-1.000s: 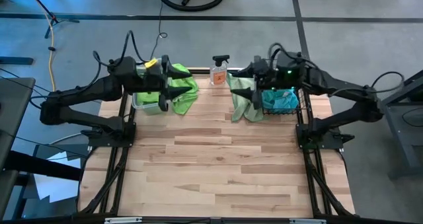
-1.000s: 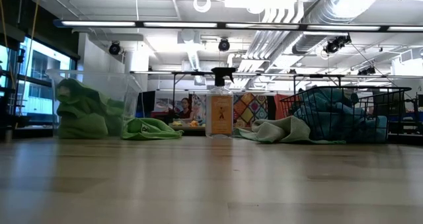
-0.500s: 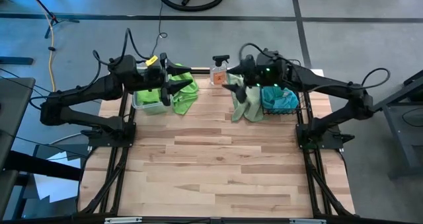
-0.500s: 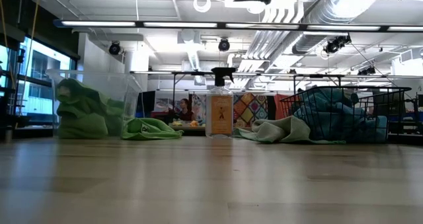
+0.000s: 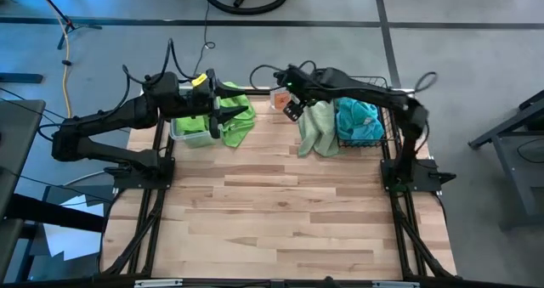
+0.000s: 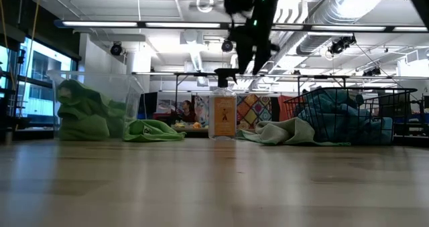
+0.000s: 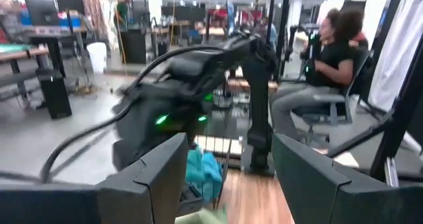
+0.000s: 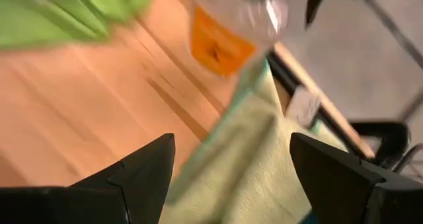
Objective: Sort microfiber towel by color & place in baskets
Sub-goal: Put the light green microfiber cloth into the bin
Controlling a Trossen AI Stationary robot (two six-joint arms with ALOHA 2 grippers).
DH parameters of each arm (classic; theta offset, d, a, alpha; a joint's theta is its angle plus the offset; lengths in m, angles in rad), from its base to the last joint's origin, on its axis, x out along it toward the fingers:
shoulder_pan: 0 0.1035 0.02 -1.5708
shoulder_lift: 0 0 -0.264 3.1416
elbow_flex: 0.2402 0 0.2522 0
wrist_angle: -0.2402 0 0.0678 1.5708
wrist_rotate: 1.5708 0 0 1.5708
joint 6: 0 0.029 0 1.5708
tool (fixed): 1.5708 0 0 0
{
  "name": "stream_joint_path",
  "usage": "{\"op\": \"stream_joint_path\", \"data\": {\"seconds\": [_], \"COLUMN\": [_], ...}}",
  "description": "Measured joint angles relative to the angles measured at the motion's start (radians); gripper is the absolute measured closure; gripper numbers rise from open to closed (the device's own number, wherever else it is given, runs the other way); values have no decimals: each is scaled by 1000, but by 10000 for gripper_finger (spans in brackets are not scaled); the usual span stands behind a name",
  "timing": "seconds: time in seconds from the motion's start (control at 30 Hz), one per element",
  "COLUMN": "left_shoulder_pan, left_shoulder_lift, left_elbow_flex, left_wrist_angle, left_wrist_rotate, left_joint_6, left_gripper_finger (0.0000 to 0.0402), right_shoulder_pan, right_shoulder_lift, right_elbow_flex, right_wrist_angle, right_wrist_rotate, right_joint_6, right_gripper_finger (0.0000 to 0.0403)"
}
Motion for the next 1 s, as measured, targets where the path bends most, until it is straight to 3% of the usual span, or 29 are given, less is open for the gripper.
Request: {"op": "stream_joint_path", "data": {"seconds": [0.3,0.7,1.0], "left_shoulder_pan": [4,4,4], "left_shoulder_lift": [-6,-6,-6], "left_elbow_flex": [0,0,0], "left_wrist_angle": [-107,-122,-122], "left_wrist_rotate": [-46,-53,-96], "left_joint_6": [10,10,10], "left_gripper_finger": [193,193,193], "right_shoulder_pan": [-46,-97,-103], "right_shoulder_lift": [194,269,271], "right_elbow_flex": [26,-6,-107], "right_wrist_angle": [-80,-124,-85], "right_wrist_rotate": [6,-46,-77], "right_joint_6": [7,35,-298], "right_gripper_finger": [105,105,105]}}
